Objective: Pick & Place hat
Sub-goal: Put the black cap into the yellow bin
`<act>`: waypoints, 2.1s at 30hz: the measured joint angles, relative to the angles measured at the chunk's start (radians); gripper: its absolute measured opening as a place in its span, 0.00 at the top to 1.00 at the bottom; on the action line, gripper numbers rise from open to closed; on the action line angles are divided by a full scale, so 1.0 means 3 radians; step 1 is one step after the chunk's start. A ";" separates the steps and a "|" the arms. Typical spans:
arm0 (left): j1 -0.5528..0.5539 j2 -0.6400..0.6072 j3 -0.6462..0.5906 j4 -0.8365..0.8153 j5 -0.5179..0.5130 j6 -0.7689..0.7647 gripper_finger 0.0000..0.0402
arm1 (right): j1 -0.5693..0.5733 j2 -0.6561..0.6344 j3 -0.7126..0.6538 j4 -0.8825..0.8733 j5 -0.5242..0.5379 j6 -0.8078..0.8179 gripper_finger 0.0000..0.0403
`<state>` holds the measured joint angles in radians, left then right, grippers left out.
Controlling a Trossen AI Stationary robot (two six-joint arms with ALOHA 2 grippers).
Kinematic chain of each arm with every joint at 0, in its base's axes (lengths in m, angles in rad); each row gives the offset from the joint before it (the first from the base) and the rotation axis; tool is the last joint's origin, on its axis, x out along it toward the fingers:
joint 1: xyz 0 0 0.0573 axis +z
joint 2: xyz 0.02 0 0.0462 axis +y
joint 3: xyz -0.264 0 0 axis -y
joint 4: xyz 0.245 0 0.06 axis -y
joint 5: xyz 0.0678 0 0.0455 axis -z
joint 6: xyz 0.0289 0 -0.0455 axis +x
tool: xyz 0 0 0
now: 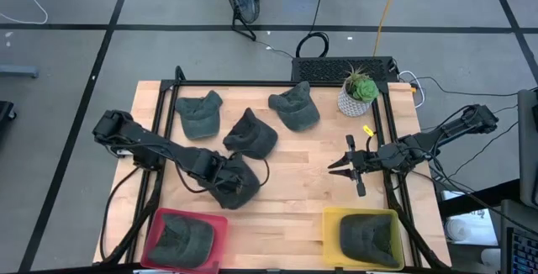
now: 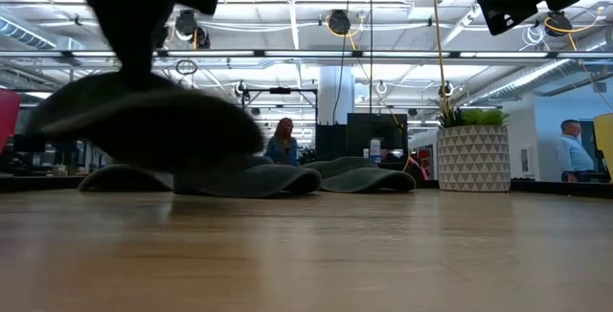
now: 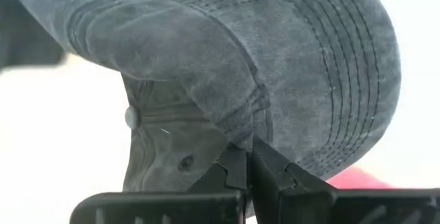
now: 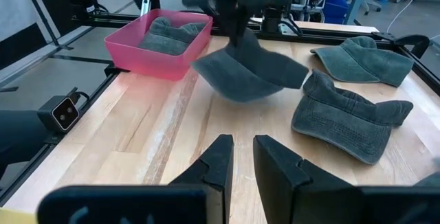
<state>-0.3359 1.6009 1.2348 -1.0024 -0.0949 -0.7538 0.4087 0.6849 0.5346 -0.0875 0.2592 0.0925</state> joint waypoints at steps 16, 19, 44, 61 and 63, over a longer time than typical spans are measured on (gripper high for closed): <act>0.0005 0.0239 0.0480 0.1005 -0.0246 0.0955 0.99 | -0.0002 -0.0001 0.0000 0.0028 0.0001 0.0001 0.89; 0.0037 0.0399 0.0479 0.1112 -0.0141 0.1118 0.98 | -0.0002 -0.0001 0.0000 0.0025 0.0001 0.0000 0.89; 0.0220 0.0682 0.0489 0.1190 0.0028 0.1520 0.77 | -0.0003 -0.0001 -0.0172 0.0030 0.0003 -0.0004 0.89; -0.0788 0.0313 0.0798 0.0650 0.0580 0.0182 0.66 | -0.0006 -0.0075 -0.0174 0.0042 0.0007 -0.0287 0.89; -0.0918 0.0317 0.0764 0.0356 0.0505 -0.0037 0.69 | -0.0006 -0.0078 -0.0174 0.0032 0.0008 -0.0288 0.89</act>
<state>-0.6112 1.6960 1.4640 -0.8954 0.0565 -0.7650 0.4068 0.6617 0.4824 -0.0780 0.2615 0.0061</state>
